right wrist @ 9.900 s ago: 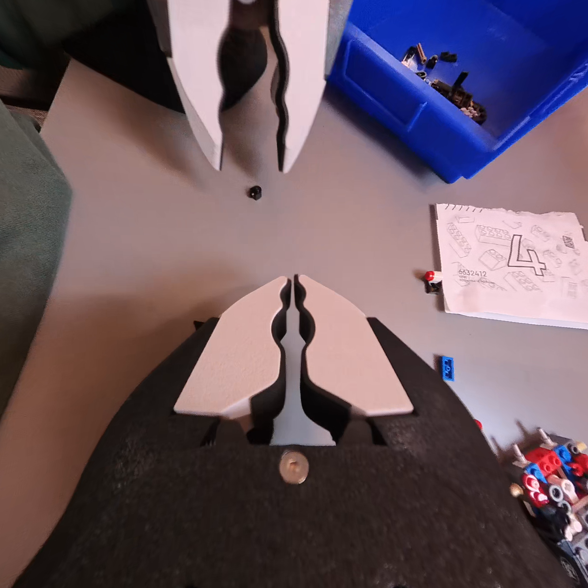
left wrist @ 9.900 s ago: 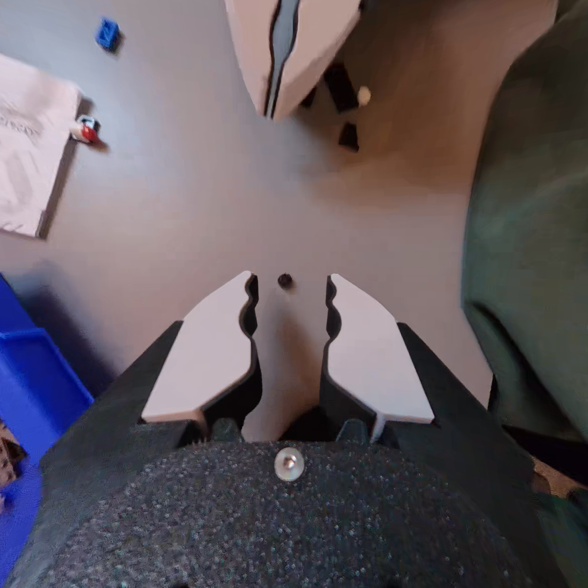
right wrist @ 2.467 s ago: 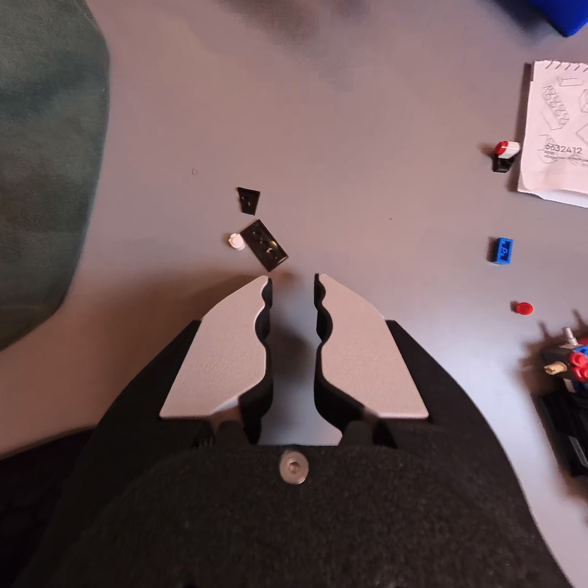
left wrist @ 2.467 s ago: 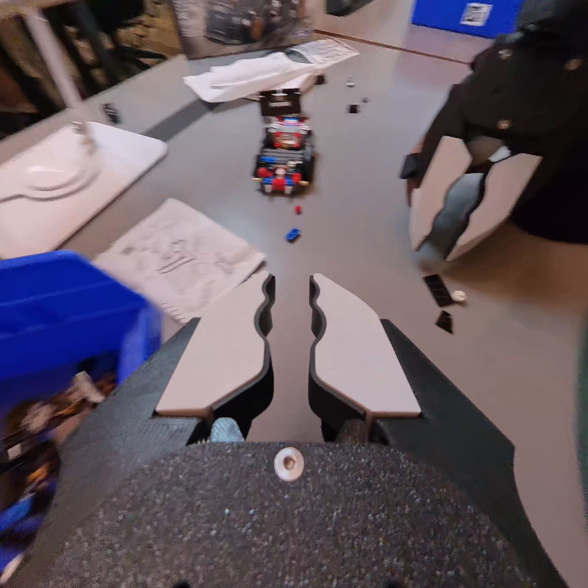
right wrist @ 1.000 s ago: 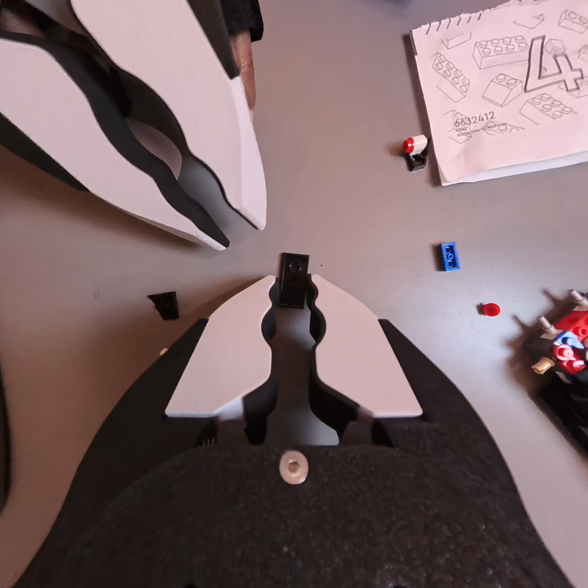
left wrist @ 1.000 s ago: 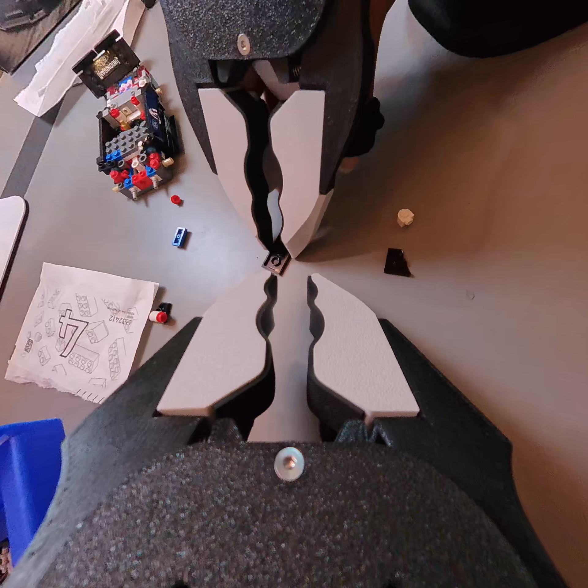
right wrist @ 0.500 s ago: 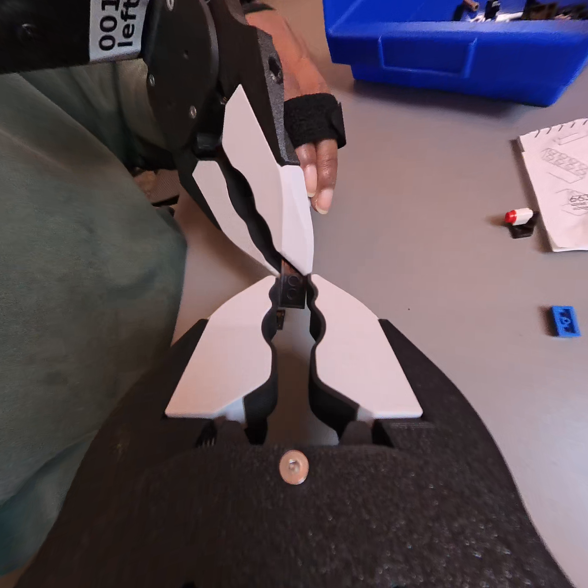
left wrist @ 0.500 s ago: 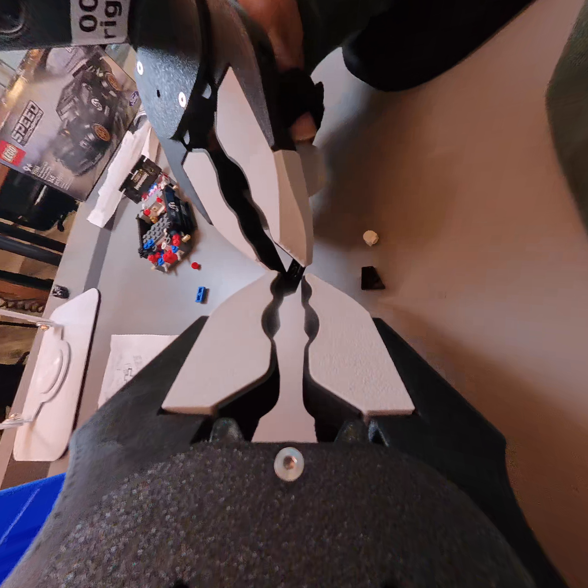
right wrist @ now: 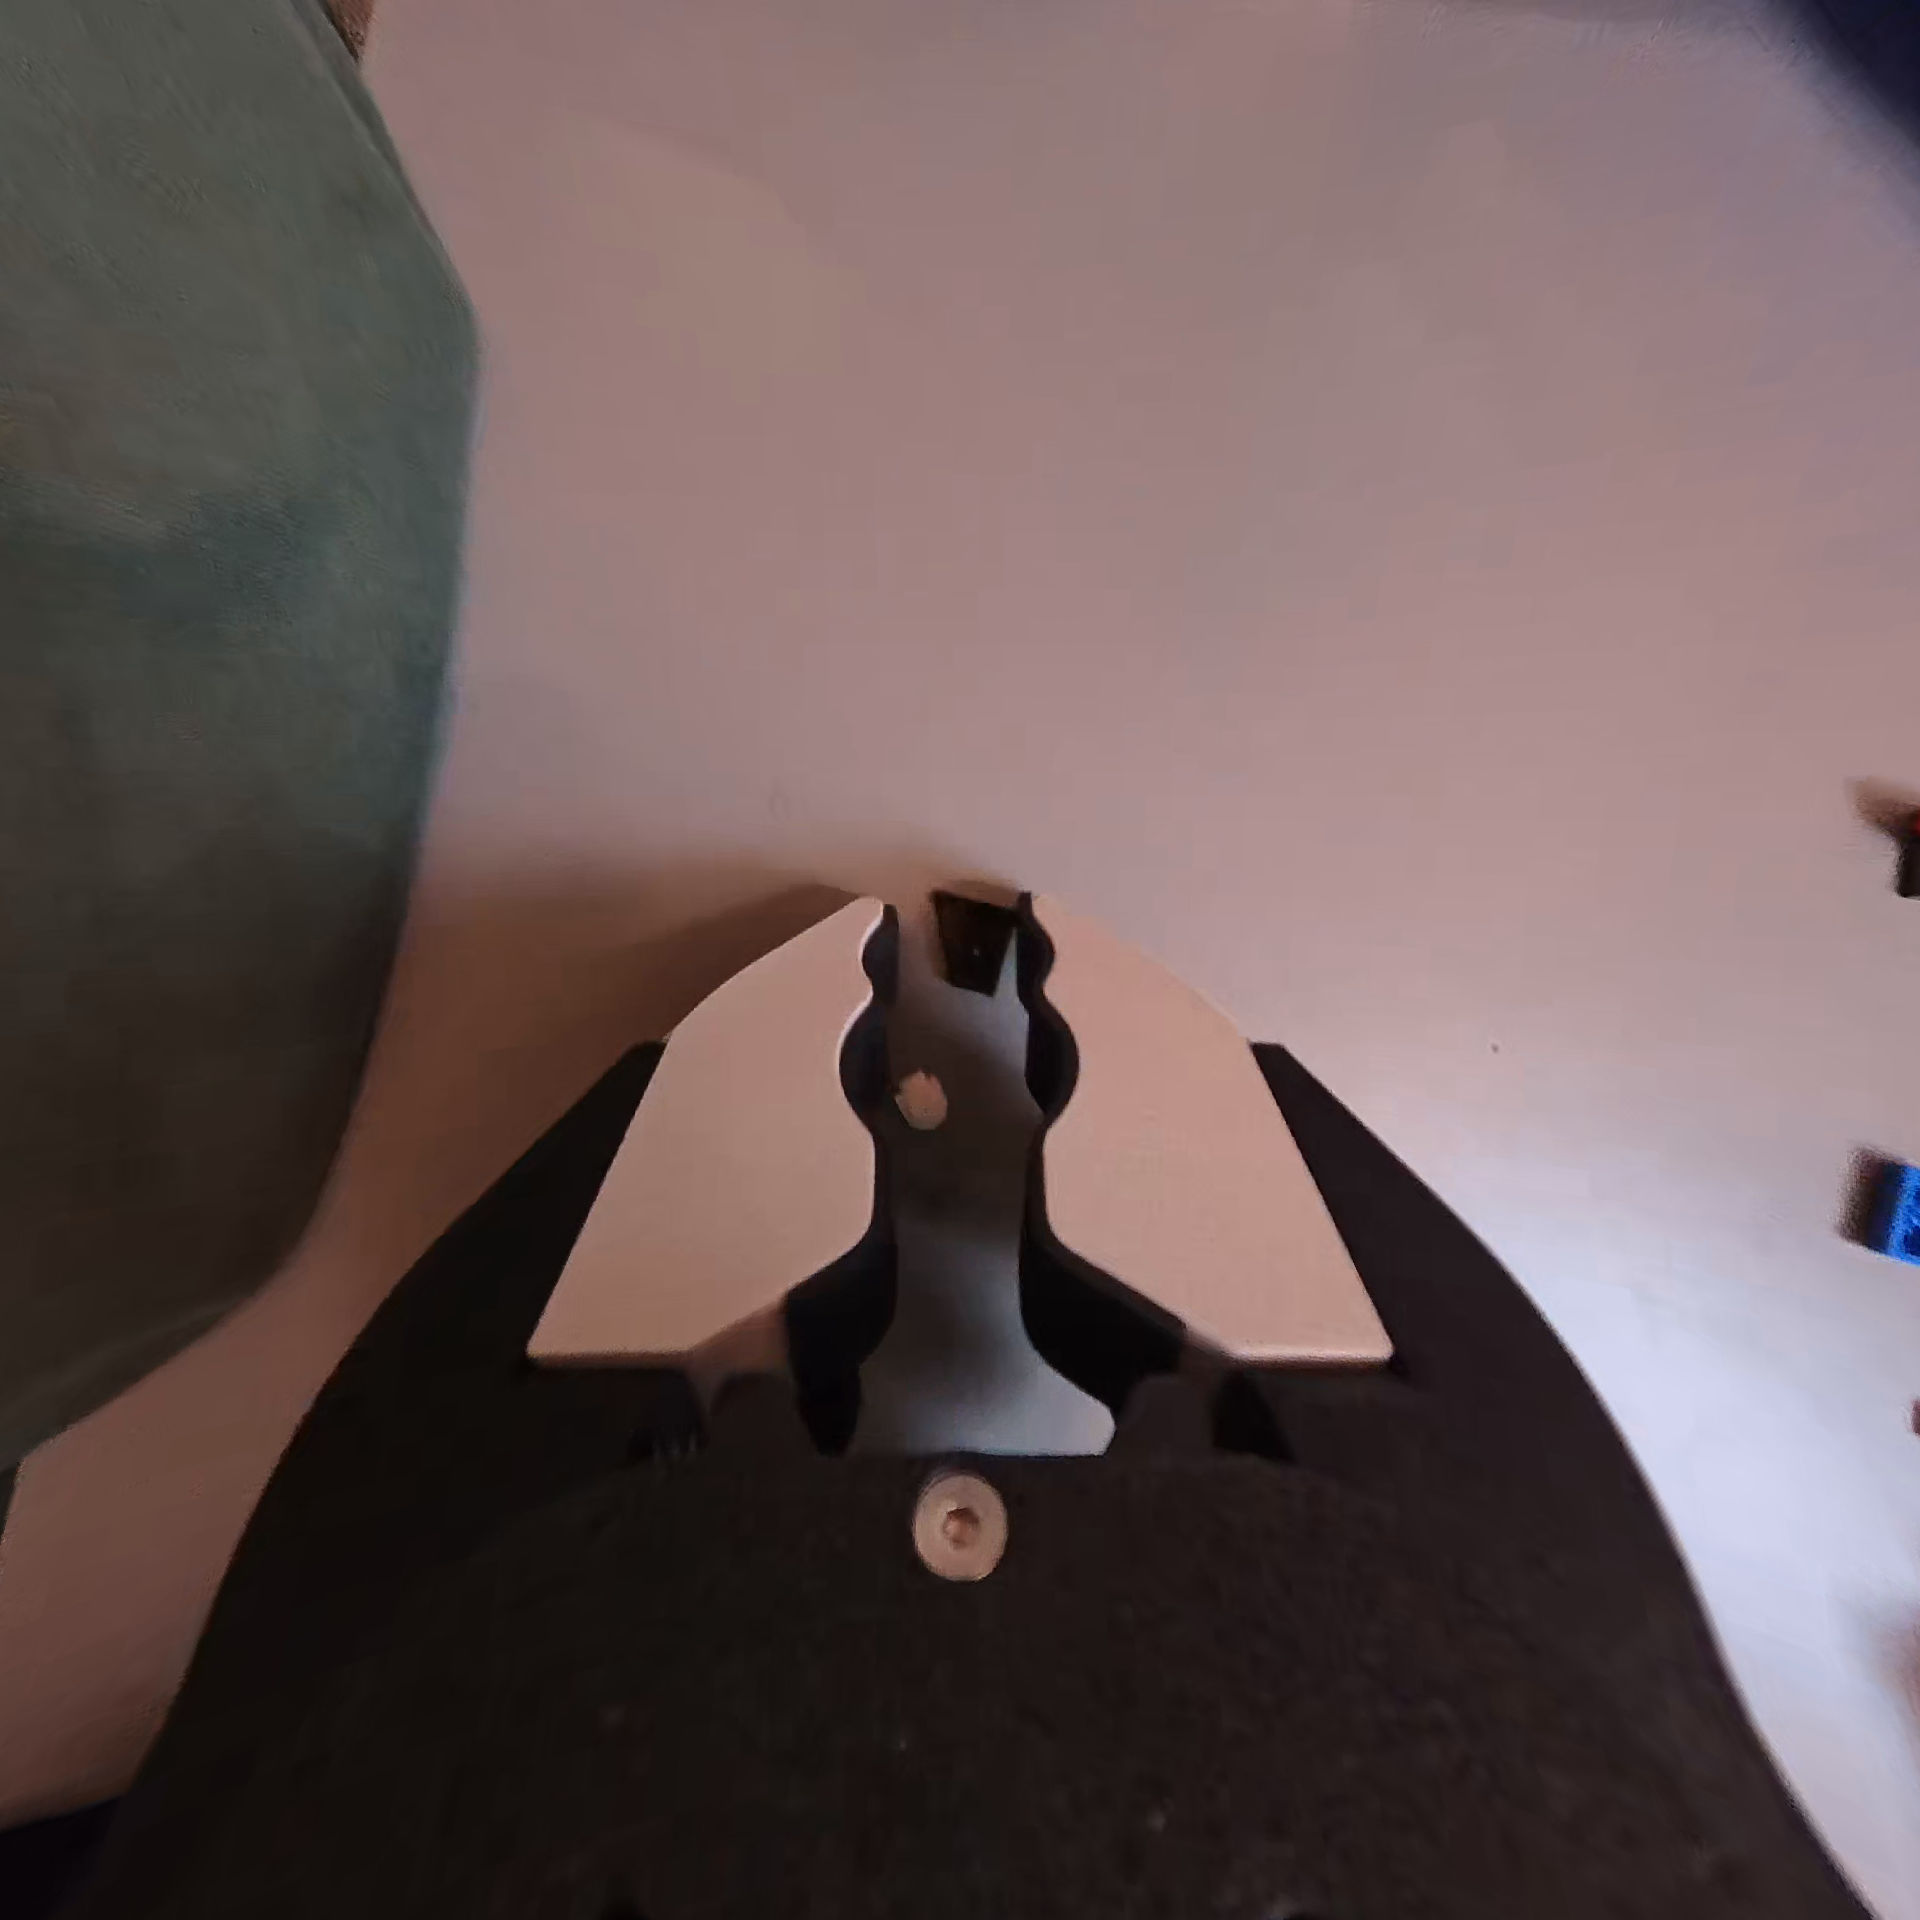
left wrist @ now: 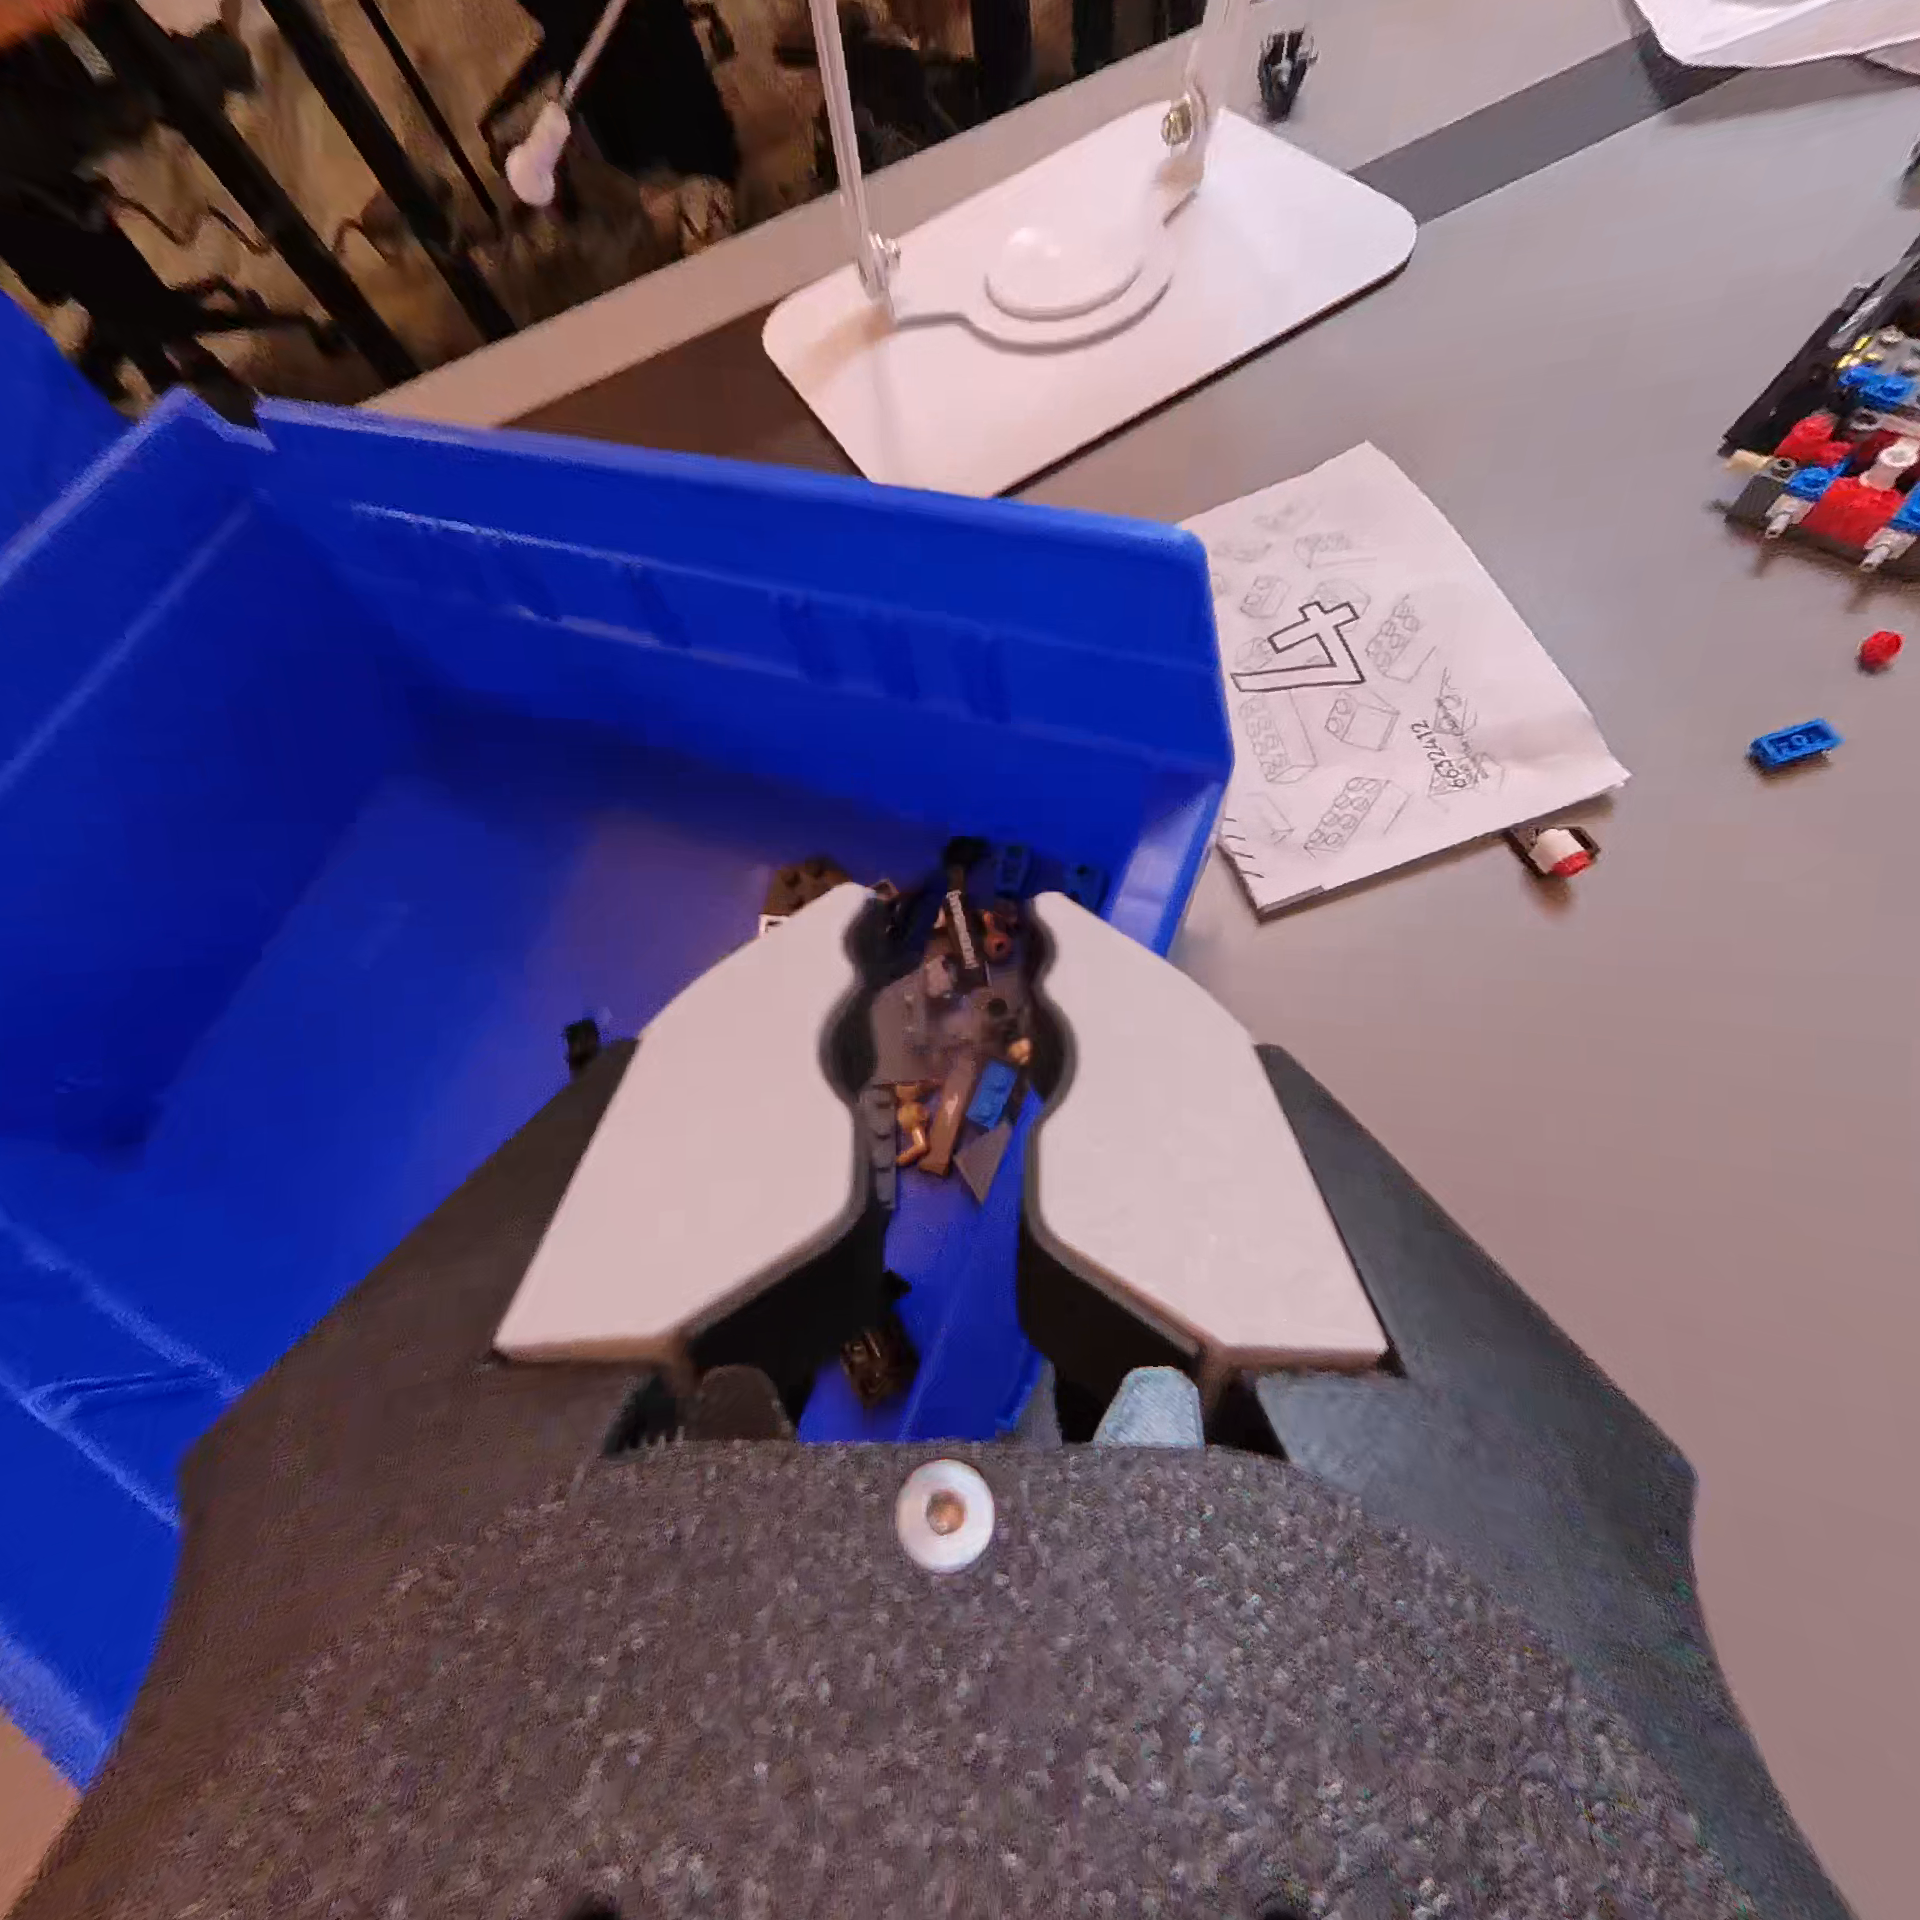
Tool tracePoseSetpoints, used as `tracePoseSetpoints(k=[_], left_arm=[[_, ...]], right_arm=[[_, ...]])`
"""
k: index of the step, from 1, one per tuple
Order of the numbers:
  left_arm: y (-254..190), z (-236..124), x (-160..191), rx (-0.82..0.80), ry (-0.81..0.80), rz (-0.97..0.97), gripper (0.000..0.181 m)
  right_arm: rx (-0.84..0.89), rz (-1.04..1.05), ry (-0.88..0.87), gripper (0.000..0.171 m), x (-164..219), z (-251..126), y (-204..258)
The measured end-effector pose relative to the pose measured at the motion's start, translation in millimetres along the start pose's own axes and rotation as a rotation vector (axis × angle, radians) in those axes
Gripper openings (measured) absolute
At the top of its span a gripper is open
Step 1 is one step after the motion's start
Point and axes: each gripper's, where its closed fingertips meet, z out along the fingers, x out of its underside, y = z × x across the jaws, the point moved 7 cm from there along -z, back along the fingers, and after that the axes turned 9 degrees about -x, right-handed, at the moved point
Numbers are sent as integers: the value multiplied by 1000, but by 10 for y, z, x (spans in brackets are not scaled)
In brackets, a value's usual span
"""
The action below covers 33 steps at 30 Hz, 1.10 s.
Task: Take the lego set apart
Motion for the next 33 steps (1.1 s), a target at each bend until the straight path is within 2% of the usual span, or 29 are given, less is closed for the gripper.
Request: tracePoseSetpoints(k=[2,7,10,12,16,20,23,25,28,33], left_arm=[[-18,14,16,16,25,0,40],[-94,29,47,50,38,36,47],[-158,-22,9,78,-17,111,47],[-271,-89,-25,144,-81,199,39],[-588,-196,-58,286,-178,311,32],[-840,-220,-3,345,-205,438,31],[-968,-223,47,373,-206,501,30],[-1008,-225,67,385,-203,529,29],[-1070,-268,81,450,-219,533,27],[-1273,-471,122,708,-295,553,28]], right_arm=[[-1,3,11,18,-13,3,9],[-12,43,-2,5,8,-10,-10],[5,34,-41,0,13,-63,-41],[13,28,-106,1,-15,-166,-59],[20,11,-95,20,62,-279,-57],[26,32,-13,26,145,-213,-65],[24,72,4,25,149,-138,-97],[30,67,5,16,135,-125,-99],[31,69,-5,15,124,-116,-108],[39,61,-113,15,74,-208,-141]])
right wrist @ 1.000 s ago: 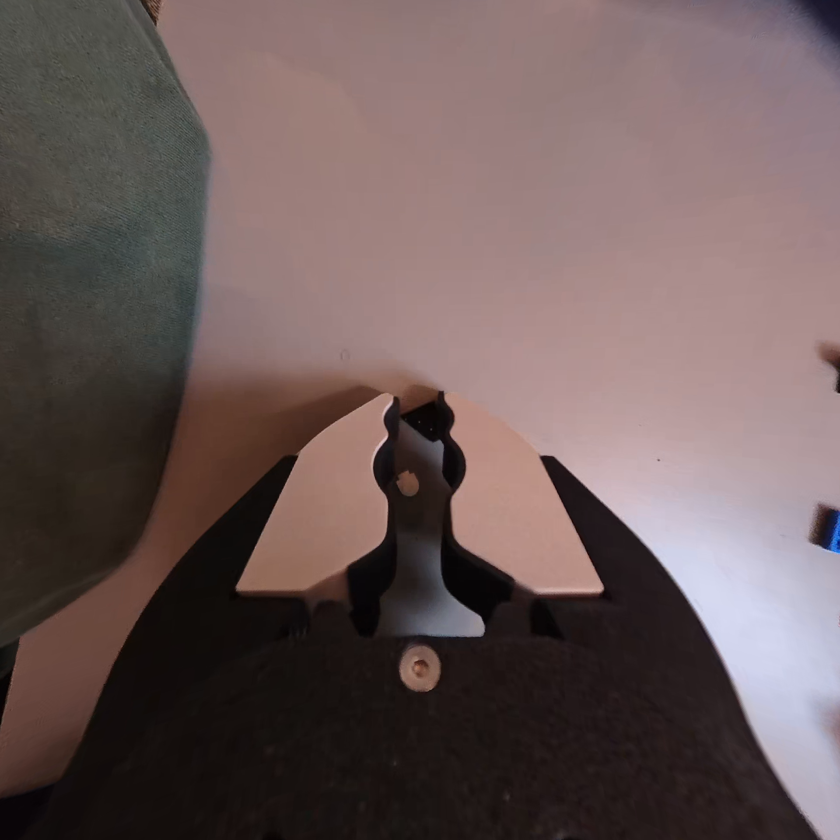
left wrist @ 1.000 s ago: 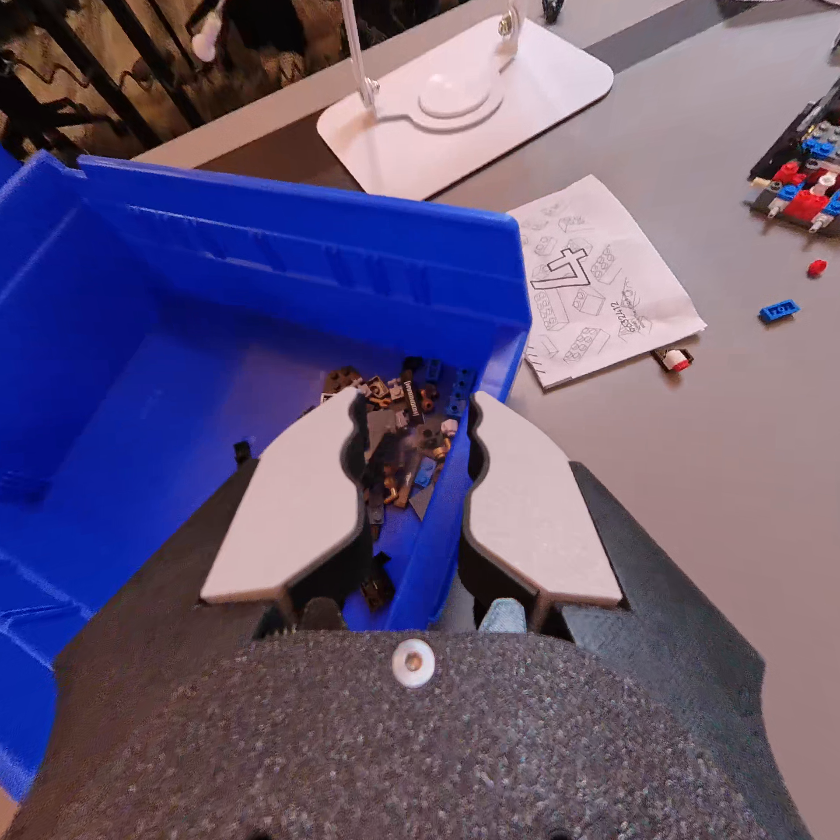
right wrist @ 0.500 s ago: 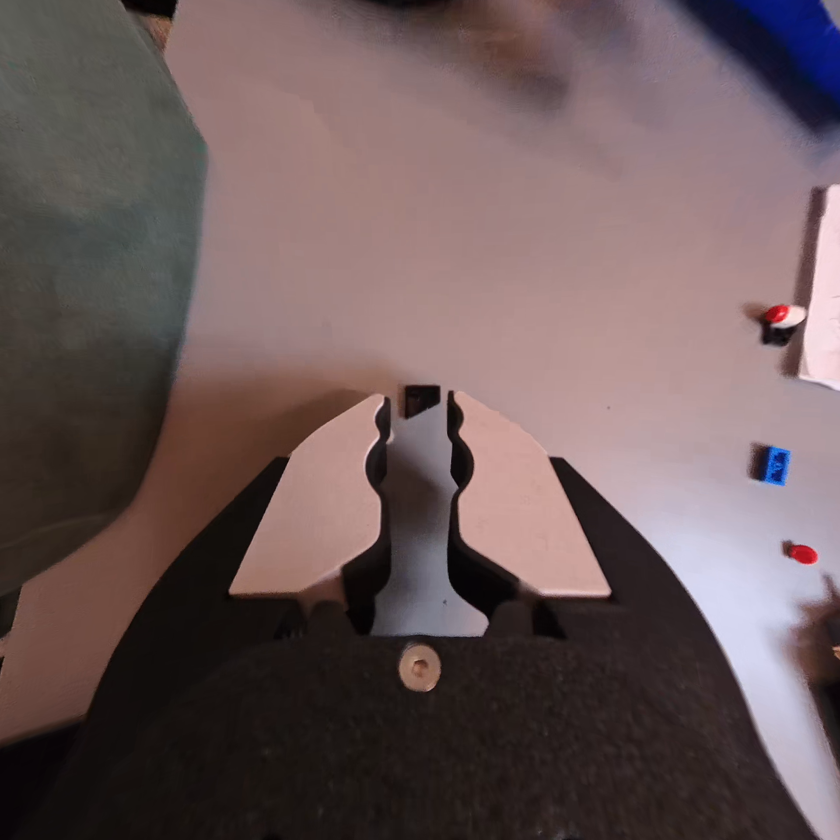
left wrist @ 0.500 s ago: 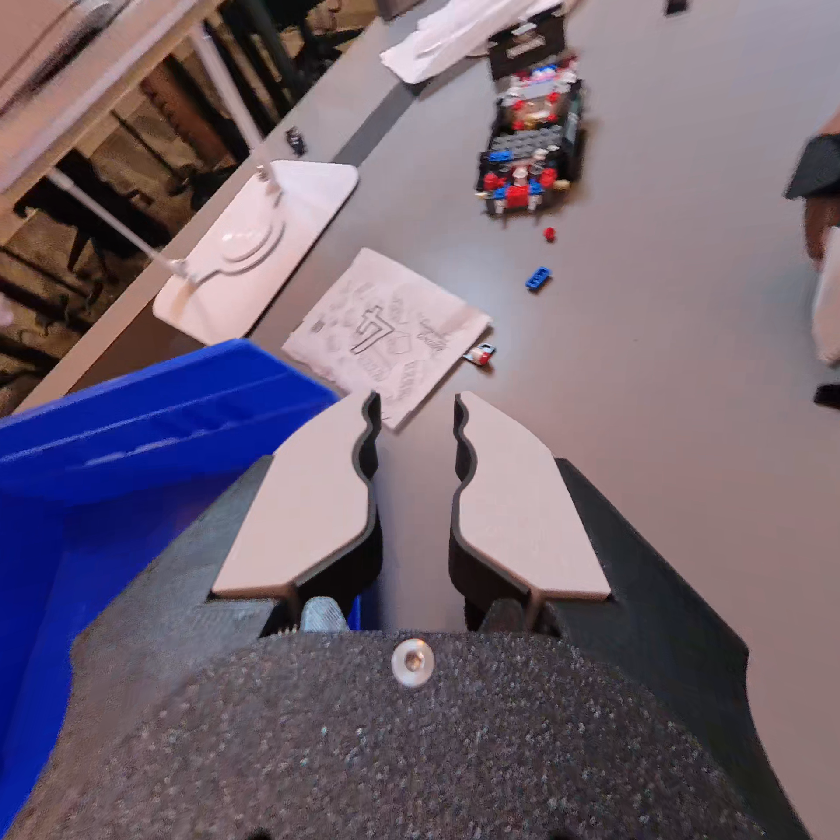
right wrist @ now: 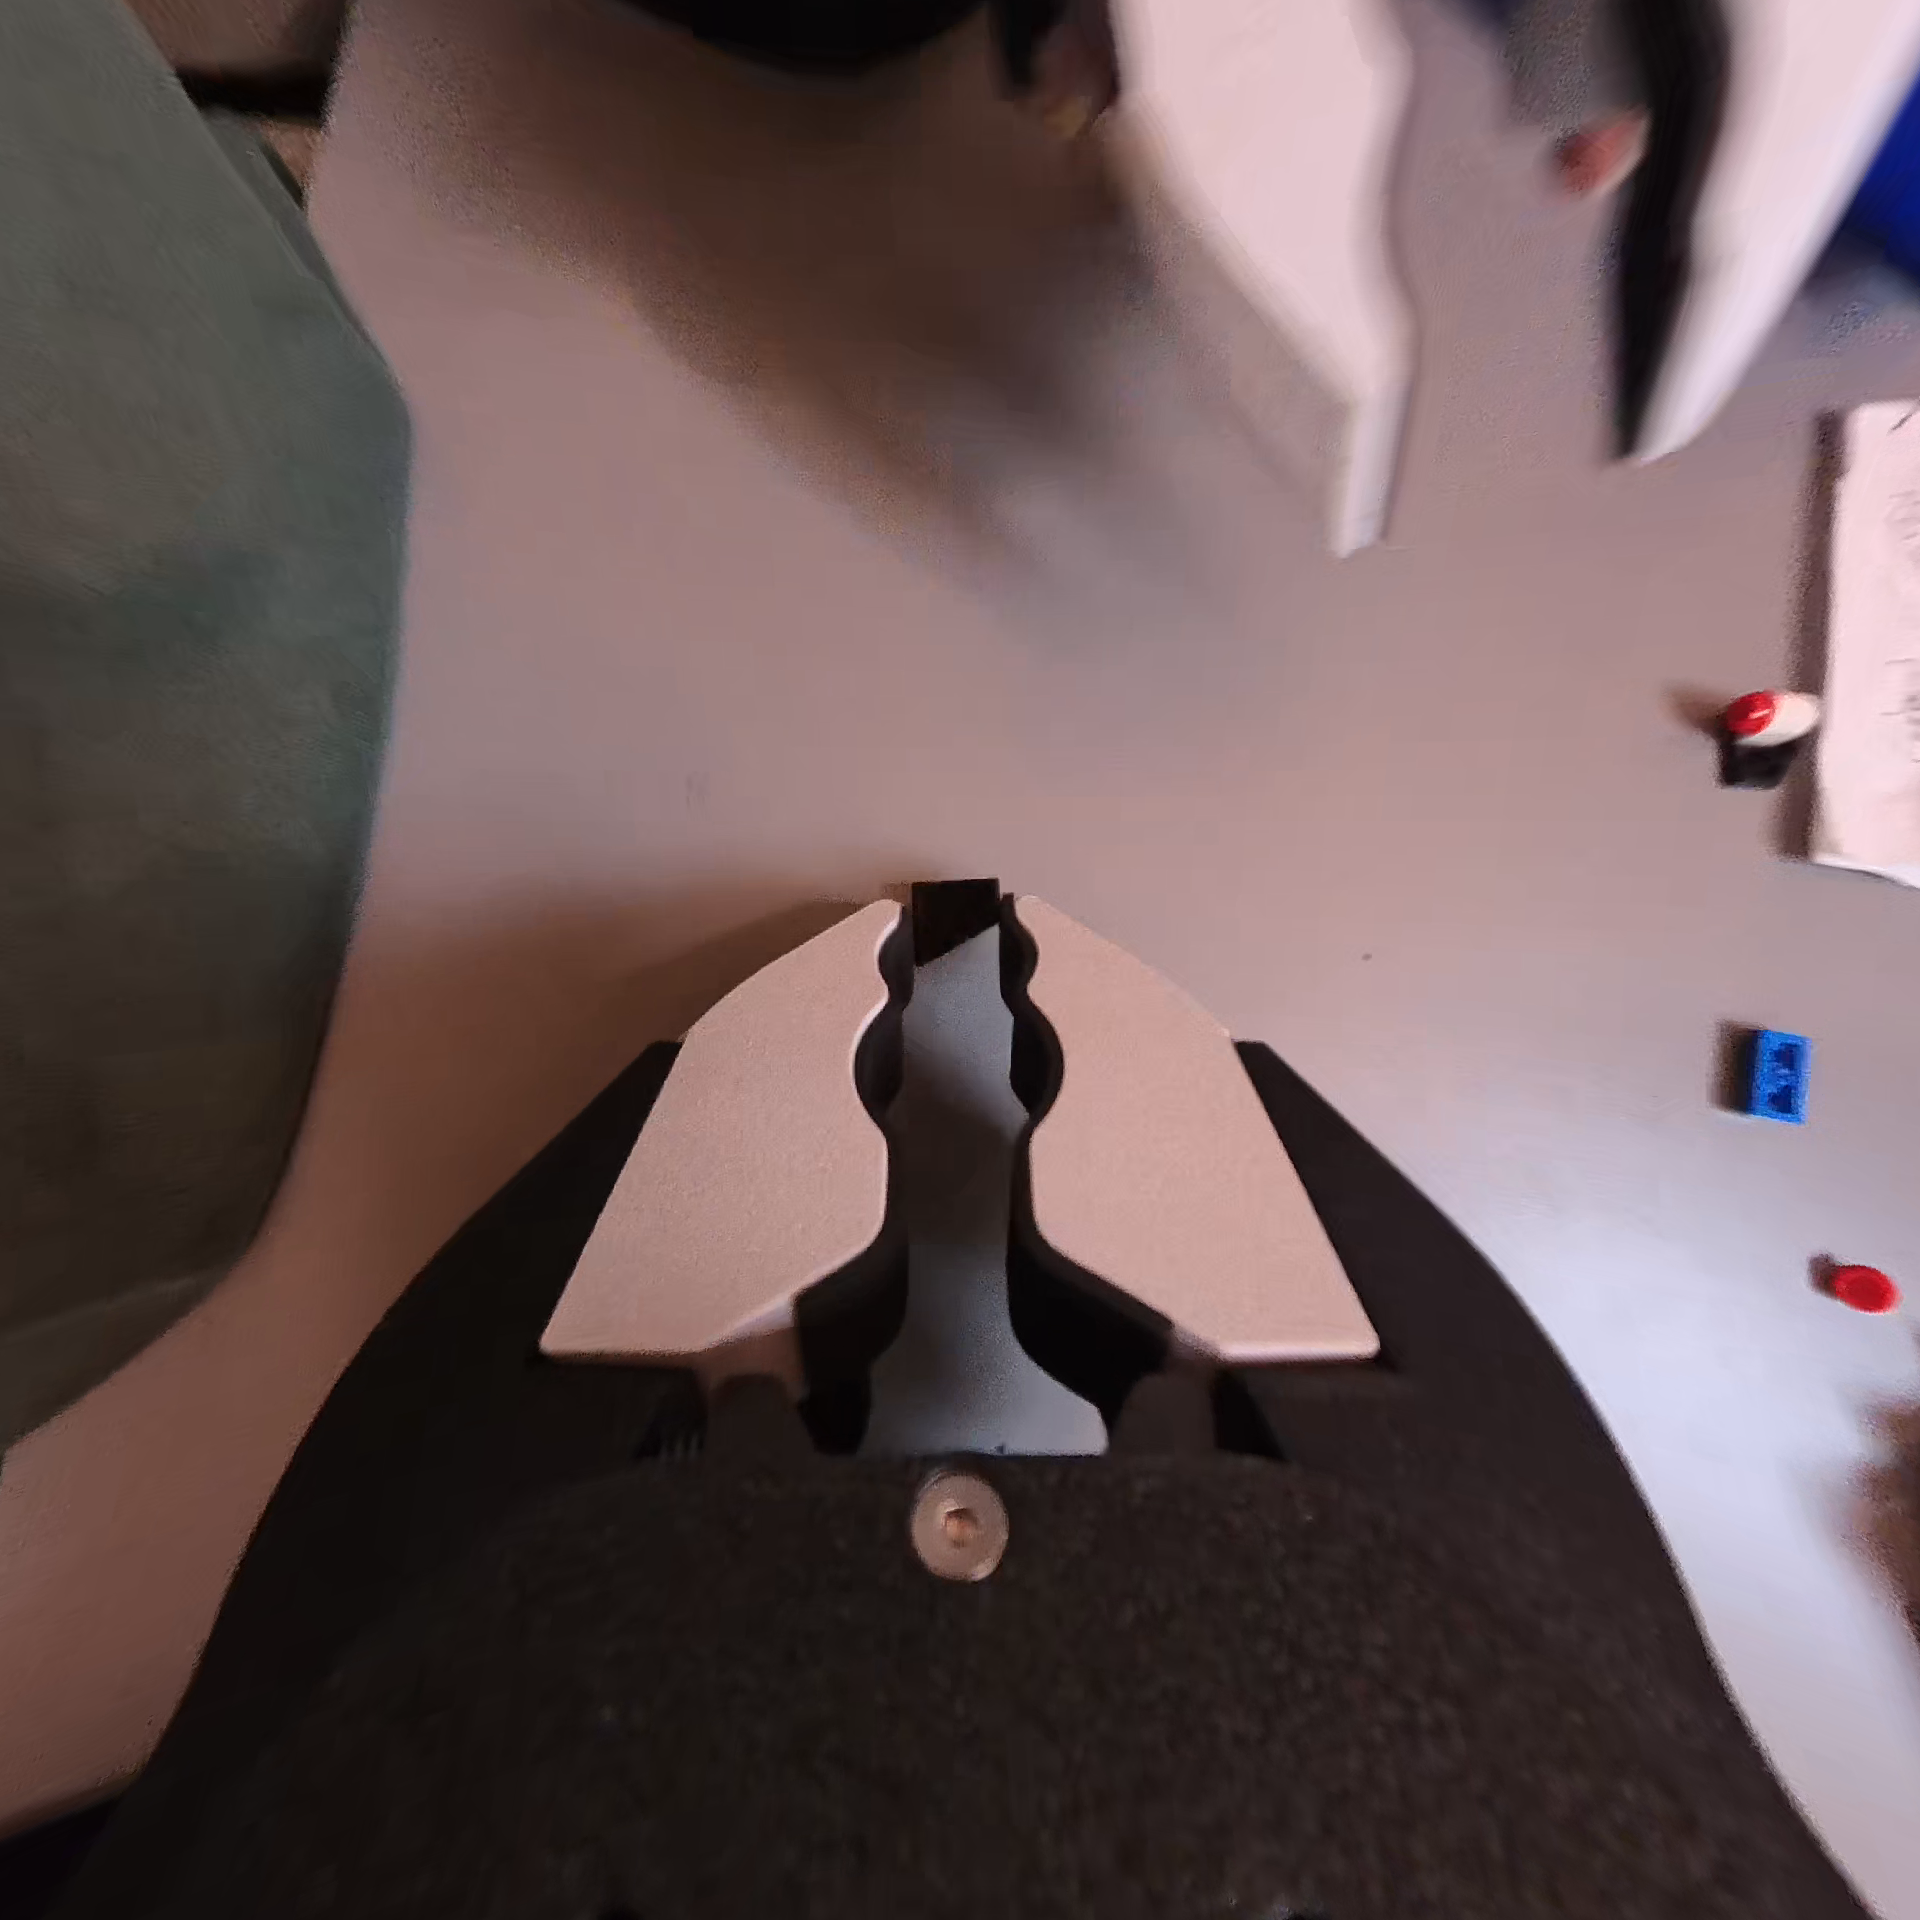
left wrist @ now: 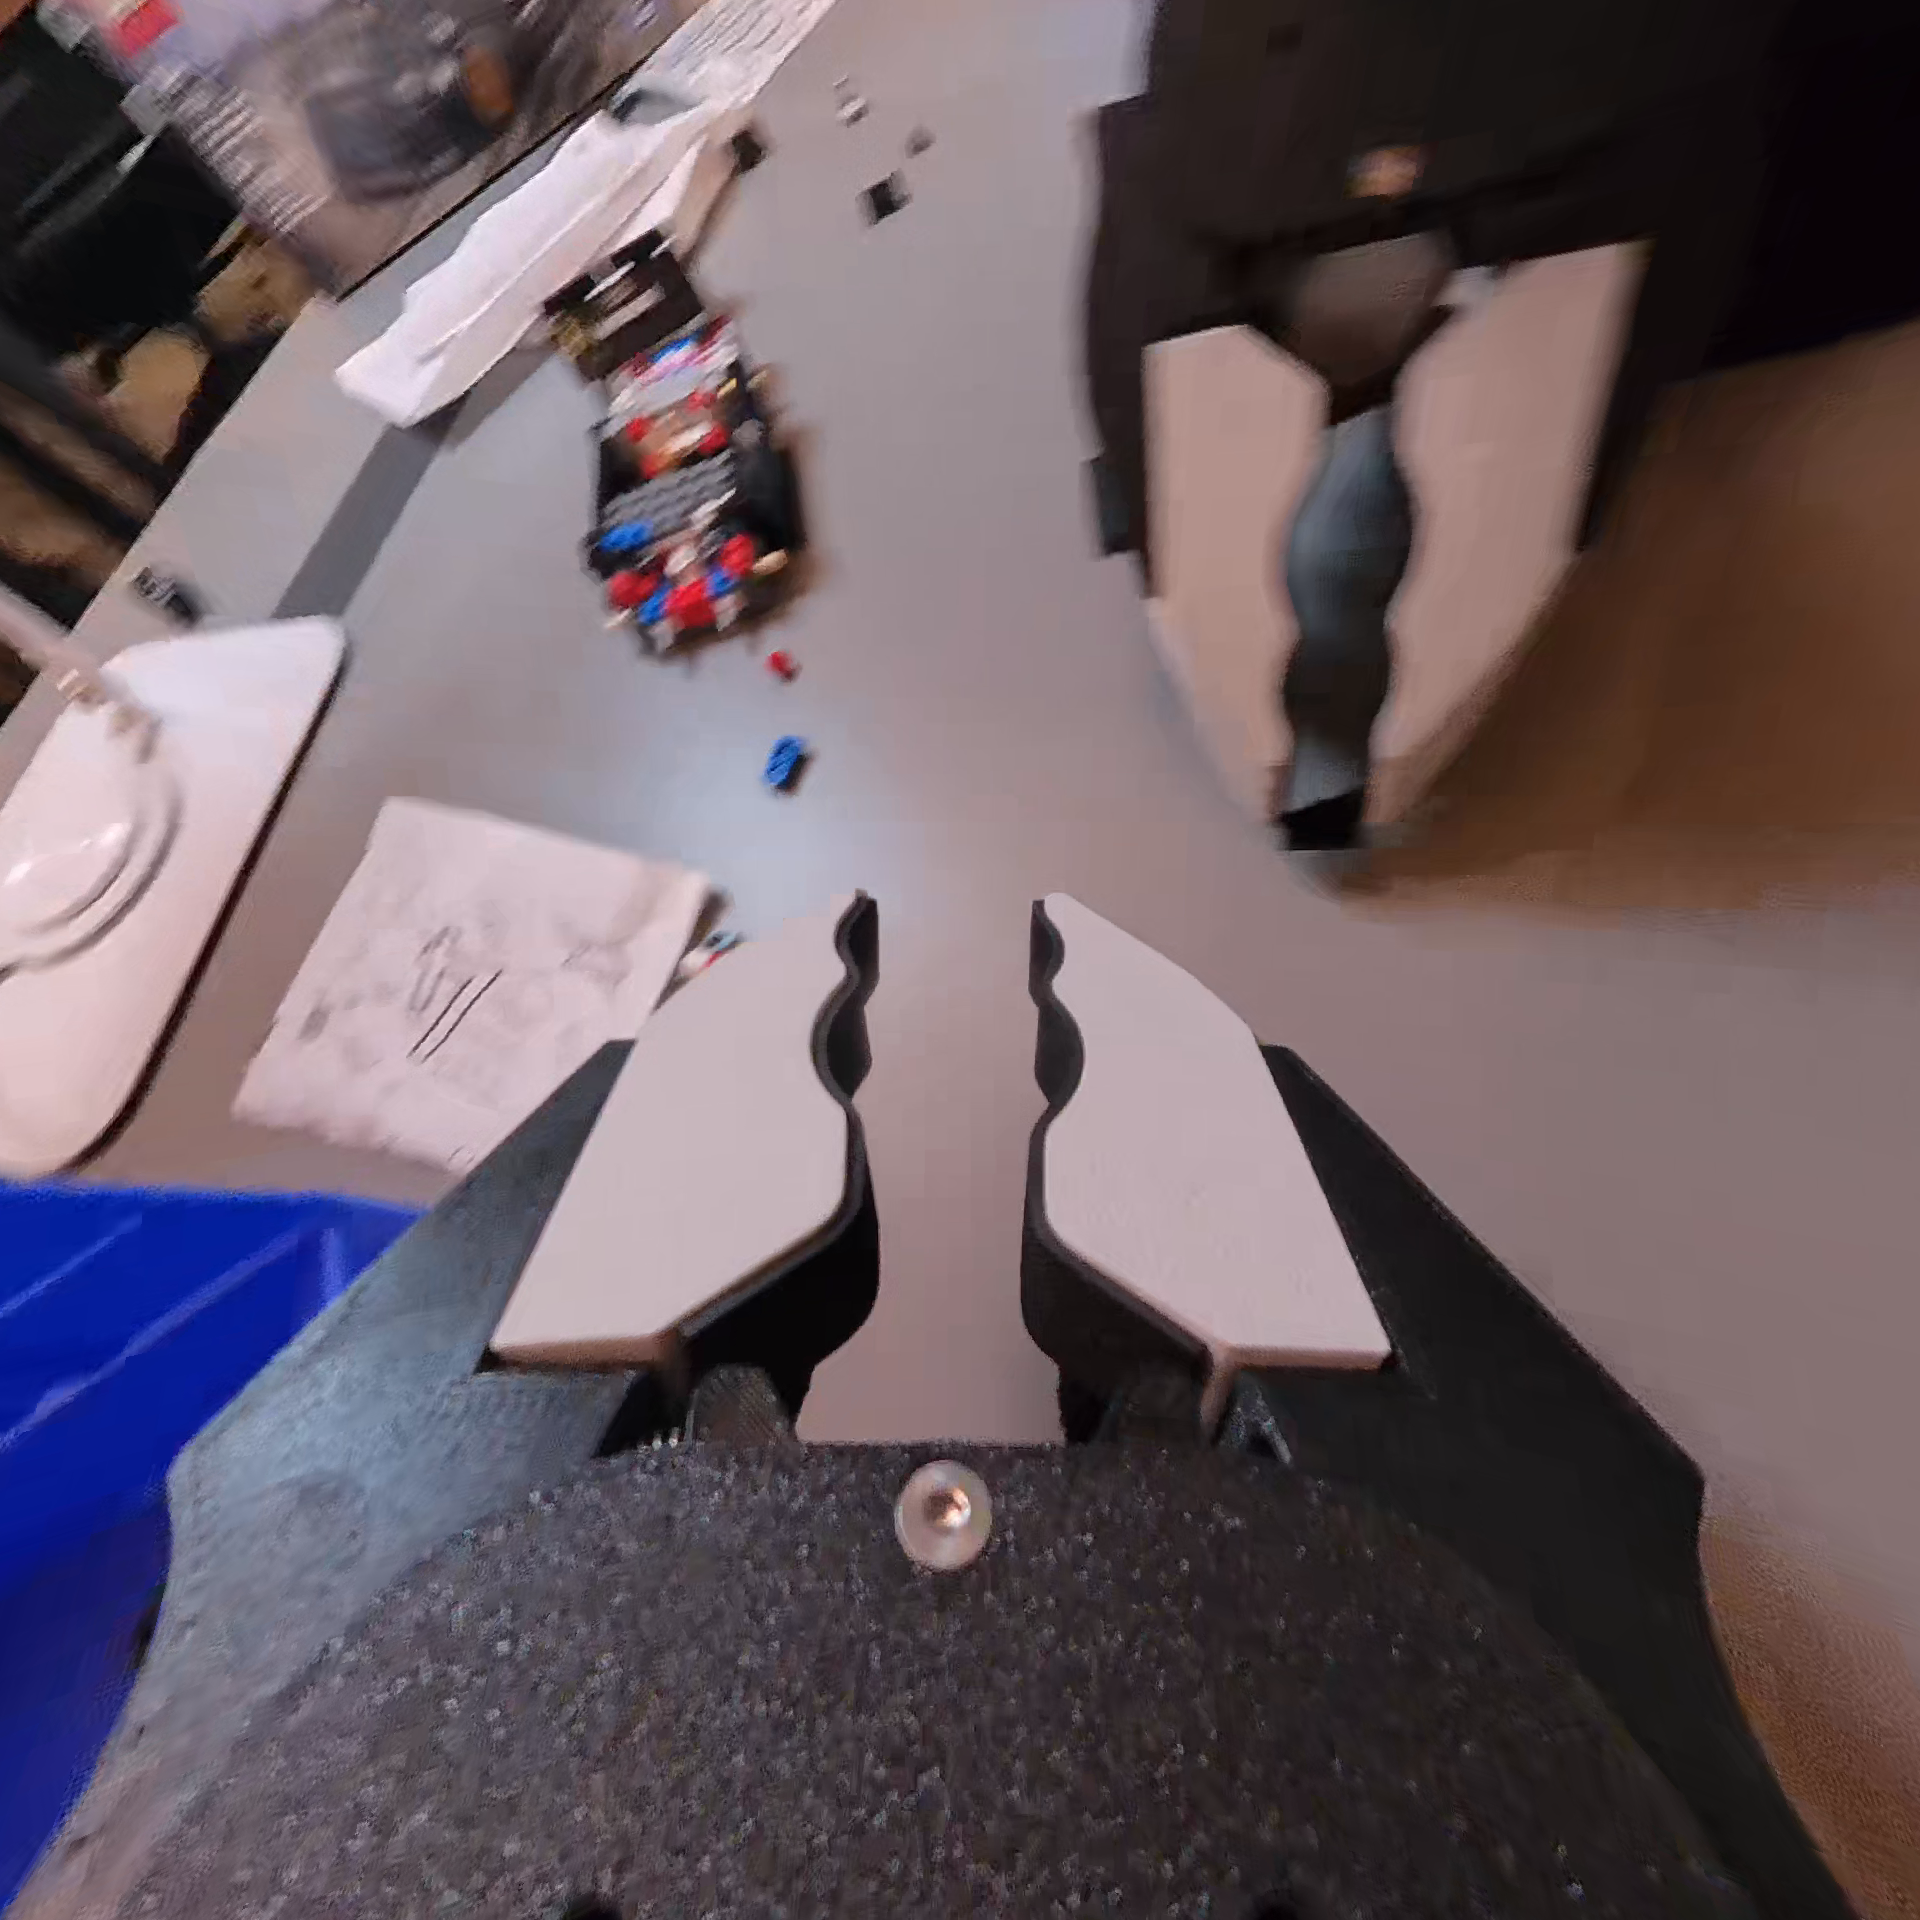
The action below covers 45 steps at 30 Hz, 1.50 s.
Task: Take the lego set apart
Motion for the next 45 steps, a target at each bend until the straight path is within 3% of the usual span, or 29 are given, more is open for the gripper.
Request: tracePoseSetpoints(k=[4,8,18,21,25,28,30,33,35,38,45], left_arm=[[-269,-77,-176,137,-149,112,29],[-450,-79,-294,97,-204,264,26],[-430,-96,-337,6,-217,322,3],[-201,-121,-310,-123,-173,261,3],[525,-247,-28,-511,51,-25,4],[931,-399,301,-675,177,-348,4],[1061,-439,492,-676,231,-502,7],[1124,-431,655,-664,294,-609,48],[1098,-390,688,-623,298,-645,60],[1075,-368,691,-611,313,-629,66],[962,-324,678,-552,372,-565,61]], right_arm=[[-25,48,-247,15,-147,-233,-46],[-135,143,-431,15,-209,-359,-79],[-187,215,-553,15,-251,-426,-129],[-117,211,-577,23,-234,-534,-186],[-38,108,-335,23,-80,-549,-110],[-59,37,-99,24,84,-409,30],[-77,23,1,25,164,-309,83],[-98,18,74,26,227,-220,114],[-104,16,99,27,251,-195,122],[-111,4,133,30,276,-152,143],[-100,-24,161,29,254,-102,169]])
